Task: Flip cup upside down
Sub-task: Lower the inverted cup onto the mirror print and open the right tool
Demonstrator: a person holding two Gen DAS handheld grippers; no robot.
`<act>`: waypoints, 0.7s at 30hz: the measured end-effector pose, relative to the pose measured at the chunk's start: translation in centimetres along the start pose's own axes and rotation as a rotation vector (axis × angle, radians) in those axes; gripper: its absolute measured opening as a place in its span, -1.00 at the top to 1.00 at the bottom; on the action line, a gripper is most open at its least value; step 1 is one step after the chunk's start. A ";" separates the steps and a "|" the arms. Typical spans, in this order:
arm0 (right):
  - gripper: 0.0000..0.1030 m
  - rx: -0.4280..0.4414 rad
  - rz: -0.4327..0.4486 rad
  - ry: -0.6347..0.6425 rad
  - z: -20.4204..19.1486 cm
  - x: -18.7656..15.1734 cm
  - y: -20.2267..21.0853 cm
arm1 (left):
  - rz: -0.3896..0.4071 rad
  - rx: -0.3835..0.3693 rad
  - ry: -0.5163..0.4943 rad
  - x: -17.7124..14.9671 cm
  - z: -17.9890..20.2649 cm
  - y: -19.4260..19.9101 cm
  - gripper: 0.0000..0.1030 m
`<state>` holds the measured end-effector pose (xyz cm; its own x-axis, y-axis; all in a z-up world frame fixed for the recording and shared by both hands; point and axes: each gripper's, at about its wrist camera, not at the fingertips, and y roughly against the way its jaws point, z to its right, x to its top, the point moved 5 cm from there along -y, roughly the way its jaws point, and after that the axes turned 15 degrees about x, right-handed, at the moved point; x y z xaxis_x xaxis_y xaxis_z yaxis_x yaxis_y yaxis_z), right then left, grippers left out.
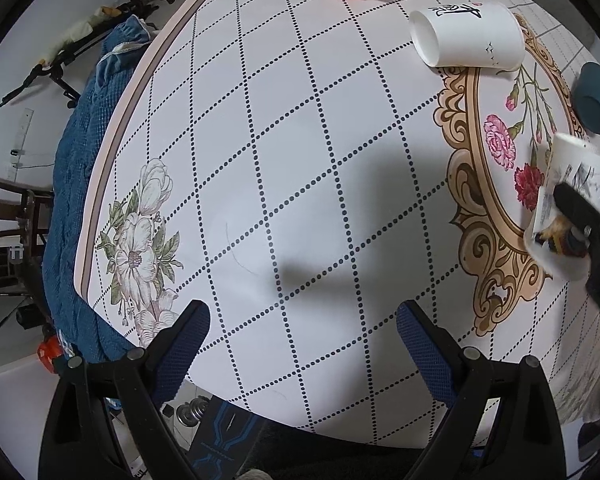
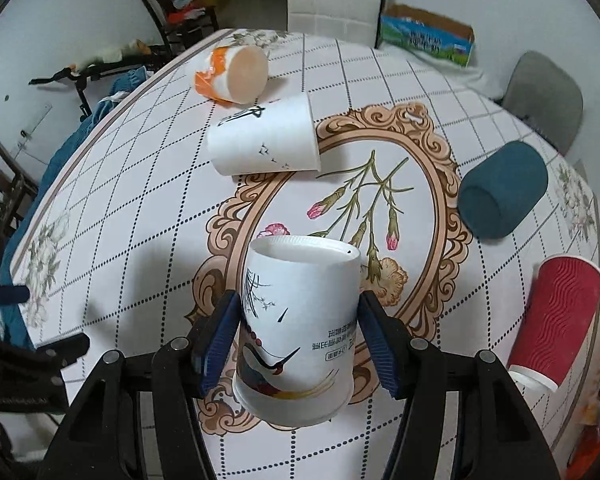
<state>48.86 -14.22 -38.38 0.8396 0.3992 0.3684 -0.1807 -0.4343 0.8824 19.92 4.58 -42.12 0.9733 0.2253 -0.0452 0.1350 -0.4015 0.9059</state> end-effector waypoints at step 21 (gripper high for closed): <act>-0.23 0.022 0.230 0.019 0.5 -1.8 0.8 | 0.011 0.023 0.017 -1.5 0.6 1.2 -0.85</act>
<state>47.46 -15.65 -38.45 0.7674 0.3029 0.5652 -0.3551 -0.5331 0.7679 18.78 3.21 -41.22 0.9715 0.2354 -0.0276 0.1284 -0.4248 0.8961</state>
